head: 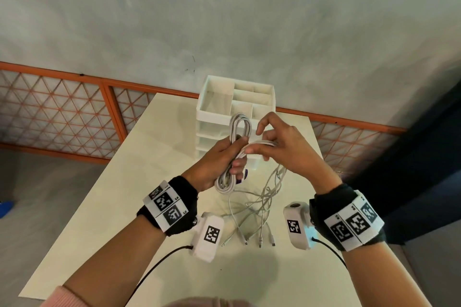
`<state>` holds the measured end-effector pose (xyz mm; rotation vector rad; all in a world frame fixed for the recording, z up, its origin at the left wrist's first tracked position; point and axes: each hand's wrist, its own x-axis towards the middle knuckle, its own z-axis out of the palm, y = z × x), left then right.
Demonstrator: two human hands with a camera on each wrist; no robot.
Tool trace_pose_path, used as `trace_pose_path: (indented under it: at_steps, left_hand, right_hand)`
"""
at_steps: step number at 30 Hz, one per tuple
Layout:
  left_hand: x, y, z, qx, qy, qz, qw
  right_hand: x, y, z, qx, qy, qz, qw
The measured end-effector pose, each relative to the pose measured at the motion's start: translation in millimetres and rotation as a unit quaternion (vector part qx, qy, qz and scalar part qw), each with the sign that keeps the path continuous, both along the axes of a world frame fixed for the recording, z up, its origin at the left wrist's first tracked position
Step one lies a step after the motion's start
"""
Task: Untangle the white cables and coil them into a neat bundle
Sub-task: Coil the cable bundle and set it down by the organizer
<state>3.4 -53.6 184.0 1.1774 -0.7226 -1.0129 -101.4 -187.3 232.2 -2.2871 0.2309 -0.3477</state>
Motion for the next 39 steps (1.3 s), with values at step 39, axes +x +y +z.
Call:
trace_pose_path:
  at_steps: [39]
  left_hand:
    - [5.9,5.2,-15.9,-0.017,-0.137,0.023,0.99]
  right_hand:
    - [24.7,42.6,-57.6,0.257,-0.049,-0.144,0.954]
